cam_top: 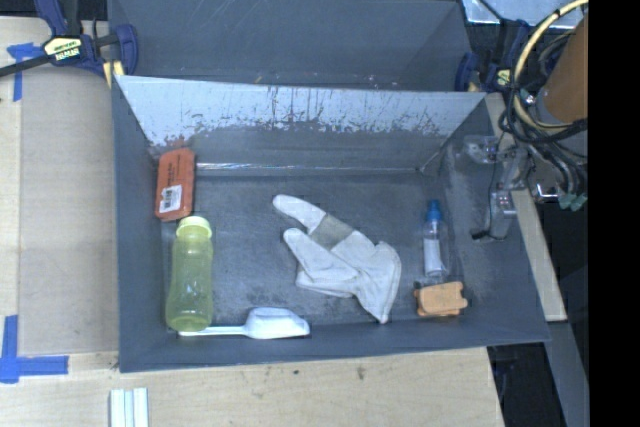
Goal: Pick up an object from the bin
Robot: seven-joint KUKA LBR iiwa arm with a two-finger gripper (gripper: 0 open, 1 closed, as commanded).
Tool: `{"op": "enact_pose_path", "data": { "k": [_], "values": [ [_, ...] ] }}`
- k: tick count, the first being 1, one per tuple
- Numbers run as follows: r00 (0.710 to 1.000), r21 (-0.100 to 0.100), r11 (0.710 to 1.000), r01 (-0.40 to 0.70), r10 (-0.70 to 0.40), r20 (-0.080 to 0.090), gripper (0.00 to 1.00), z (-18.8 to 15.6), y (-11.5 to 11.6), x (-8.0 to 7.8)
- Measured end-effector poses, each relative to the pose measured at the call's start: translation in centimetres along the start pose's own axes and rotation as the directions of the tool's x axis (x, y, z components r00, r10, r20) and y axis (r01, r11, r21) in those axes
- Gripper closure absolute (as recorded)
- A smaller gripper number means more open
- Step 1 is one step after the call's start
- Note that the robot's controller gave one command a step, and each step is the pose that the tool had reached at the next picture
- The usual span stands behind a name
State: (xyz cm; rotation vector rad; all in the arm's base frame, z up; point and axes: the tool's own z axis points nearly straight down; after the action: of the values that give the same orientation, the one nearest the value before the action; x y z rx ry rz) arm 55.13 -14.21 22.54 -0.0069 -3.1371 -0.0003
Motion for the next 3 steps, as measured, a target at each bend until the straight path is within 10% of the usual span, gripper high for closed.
{"op": "enact_pose_path", "data": {
  "k": [1,3],
  "values": [
    [1.000,0.002,1.000,0.003,-0.003,0.008,0.00,-0.5,0.1,-0.1],
    [0.972,0.003,0.972,0.236,-0.236,0.006,0.00,9.2,3.9,-0.5]
  ]
}}
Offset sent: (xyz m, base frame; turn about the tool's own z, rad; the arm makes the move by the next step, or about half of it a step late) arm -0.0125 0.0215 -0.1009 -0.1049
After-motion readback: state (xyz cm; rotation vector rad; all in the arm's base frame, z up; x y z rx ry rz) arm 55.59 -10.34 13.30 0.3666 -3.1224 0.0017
